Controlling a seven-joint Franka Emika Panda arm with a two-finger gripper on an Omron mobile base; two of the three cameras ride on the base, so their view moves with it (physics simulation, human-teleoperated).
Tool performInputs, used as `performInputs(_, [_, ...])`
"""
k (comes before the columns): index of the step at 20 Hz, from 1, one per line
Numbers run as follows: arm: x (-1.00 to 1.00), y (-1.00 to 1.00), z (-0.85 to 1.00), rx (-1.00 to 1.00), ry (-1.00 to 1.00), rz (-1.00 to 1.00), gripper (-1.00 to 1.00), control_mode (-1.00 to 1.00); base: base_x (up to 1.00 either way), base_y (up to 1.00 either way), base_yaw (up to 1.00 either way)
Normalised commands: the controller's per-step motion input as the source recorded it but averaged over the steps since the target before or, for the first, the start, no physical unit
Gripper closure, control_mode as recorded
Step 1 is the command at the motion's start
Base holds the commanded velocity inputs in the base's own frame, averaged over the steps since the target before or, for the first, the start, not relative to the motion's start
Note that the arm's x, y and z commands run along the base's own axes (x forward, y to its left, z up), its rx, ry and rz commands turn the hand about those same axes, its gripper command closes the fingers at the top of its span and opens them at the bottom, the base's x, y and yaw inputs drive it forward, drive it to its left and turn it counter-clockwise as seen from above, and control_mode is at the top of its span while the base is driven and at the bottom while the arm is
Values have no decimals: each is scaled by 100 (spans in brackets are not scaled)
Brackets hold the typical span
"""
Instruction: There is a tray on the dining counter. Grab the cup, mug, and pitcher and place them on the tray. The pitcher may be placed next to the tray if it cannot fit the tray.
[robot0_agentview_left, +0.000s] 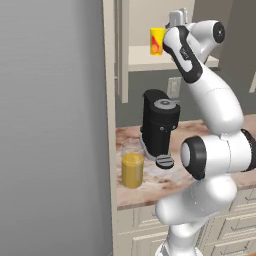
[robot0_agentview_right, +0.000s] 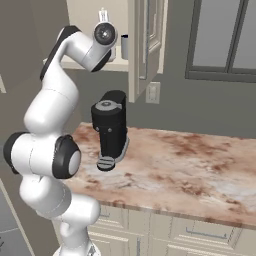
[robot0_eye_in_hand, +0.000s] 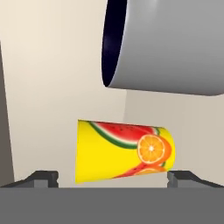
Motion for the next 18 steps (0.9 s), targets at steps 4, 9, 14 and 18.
performInputs(4, [15,0,6,0,0,0,-100,-100,0,0,0])
performInputs(9, [13,0,6,0,2,0,-100,-100,0,0,0])
performInputs(14, [15,6,0,0,7,0,-100,-100,0,0,0])
performInputs(18, [17,3,0,0,4,0,-100,-100,0,0,0])
